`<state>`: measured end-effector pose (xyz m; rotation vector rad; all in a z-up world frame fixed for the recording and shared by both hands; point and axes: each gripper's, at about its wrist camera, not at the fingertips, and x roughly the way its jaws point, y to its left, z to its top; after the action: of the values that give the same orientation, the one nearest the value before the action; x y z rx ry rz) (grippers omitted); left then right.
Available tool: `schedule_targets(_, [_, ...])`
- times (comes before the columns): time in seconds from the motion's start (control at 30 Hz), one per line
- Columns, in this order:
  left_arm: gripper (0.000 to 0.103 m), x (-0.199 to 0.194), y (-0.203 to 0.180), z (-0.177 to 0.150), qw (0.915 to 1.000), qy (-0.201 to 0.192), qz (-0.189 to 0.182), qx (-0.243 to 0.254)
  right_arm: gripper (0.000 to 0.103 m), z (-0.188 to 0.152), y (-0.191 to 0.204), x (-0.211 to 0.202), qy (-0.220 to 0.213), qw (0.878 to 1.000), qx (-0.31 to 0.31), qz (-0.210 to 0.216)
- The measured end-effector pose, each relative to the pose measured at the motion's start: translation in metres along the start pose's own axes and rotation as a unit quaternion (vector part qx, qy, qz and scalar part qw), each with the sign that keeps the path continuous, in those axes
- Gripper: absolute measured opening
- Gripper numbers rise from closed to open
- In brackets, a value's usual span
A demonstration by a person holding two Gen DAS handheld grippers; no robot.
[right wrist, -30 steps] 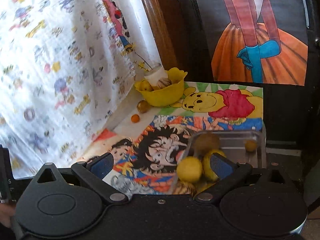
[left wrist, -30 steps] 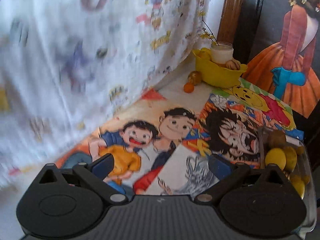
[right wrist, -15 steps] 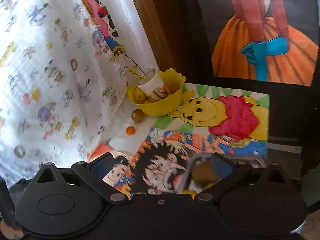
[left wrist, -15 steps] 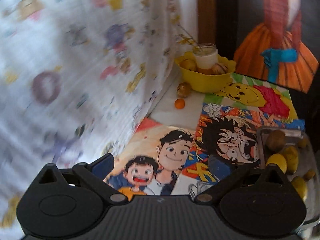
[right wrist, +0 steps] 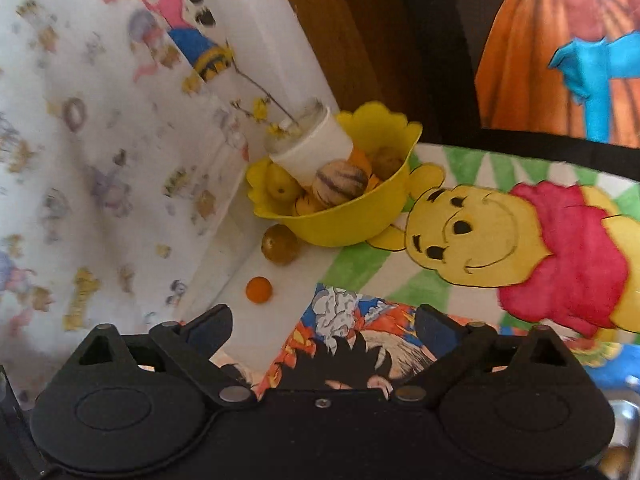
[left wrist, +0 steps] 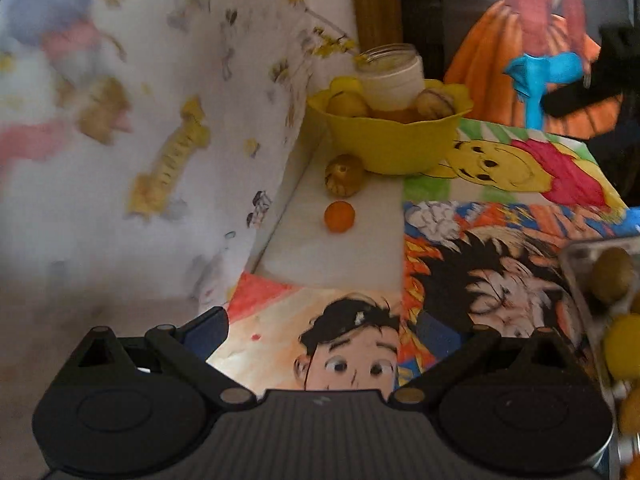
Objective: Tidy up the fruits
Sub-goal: 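Move both tools toward the small orange and brown fruit beside the yellow bowl, then grasp the small orange with the left tool while the right tool grasps the round brown fruit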
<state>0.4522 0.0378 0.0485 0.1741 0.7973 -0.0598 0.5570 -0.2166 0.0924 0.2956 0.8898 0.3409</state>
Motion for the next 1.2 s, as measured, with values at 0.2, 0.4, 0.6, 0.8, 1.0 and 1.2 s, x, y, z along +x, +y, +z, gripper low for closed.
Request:
schedule_targets(0.2, [0.096,0.048,-0.007,0.006,0.9999,-0.011,0.002,-0.008,0.088,0.005,-0.010,0.062,-0.001,0.999,0.003,0.042])
schedule_targets(0.4, [0.090,0.078,-0.010,0.009,0.9996,-0.028,0.009,-0.003,0.081,0.009,-0.017,0.114,-0.009,0.997,0.008,0.082])
schedule_targets(0.6, [0.082,0.101,-0.001,0.014,0.9994,-0.035,0.005,-0.004,0.075,0.006,-0.023,0.147,-0.005,0.995,0.004,0.103])
schedule_targets(0.8, [0.075,0.117,0.002,0.020,0.9988,-0.047,-0.010,-0.003,0.070,0.012,-0.025,0.166,-0.005,0.992,0.018,0.123])
schedule_targets(1.0, [0.068,0.126,-0.001,0.023,0.9978,-0.061,-0.022,0.015,0.064,0.015,-0.027,0.183,-0.001,0.988,0.044,0.146])
schedule_targets(1.2, [0.060,0.133,0.002,0.026,0.9977,-0.061,-0.025,0.013,0.058,0.015,-0.028,0.196,-0.004,0.985,0.076,0.155])
